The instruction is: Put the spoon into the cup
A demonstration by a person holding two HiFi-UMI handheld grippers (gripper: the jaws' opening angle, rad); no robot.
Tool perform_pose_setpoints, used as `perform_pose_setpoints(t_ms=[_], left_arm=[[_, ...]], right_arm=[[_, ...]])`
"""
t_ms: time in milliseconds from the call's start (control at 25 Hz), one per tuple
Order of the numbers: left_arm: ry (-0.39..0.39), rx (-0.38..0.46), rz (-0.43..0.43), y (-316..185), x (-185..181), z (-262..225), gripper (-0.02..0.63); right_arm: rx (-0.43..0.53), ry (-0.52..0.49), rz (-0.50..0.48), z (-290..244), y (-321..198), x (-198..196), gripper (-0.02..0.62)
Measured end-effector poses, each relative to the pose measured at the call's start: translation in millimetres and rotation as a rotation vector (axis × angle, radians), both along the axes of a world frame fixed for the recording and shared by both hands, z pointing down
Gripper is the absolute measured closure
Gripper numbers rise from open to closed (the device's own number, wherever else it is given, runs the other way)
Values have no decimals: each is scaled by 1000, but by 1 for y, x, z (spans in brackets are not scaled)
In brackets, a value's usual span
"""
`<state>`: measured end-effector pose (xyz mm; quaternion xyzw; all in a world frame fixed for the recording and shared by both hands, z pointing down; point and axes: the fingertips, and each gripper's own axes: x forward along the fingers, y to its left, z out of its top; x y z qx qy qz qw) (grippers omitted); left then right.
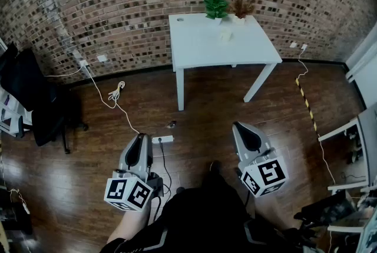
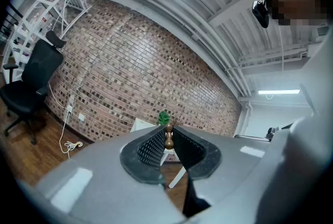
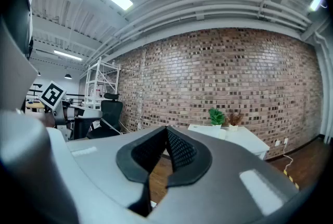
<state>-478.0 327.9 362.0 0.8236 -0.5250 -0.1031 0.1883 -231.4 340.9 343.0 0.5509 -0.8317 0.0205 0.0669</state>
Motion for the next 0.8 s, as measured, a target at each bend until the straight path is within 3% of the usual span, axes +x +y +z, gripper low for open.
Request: perform_pose_setpoints(t_ms=[440, 800], left_arm=[[-24, 46, -62, -49, 28, -19, 568], [-47, 36, -62, -107, 85, -24, 568]], right_arm=[[48, -52, -52, -9, -65, 29, 589], [62, -83, -56, -11, -122, 83, 586]])
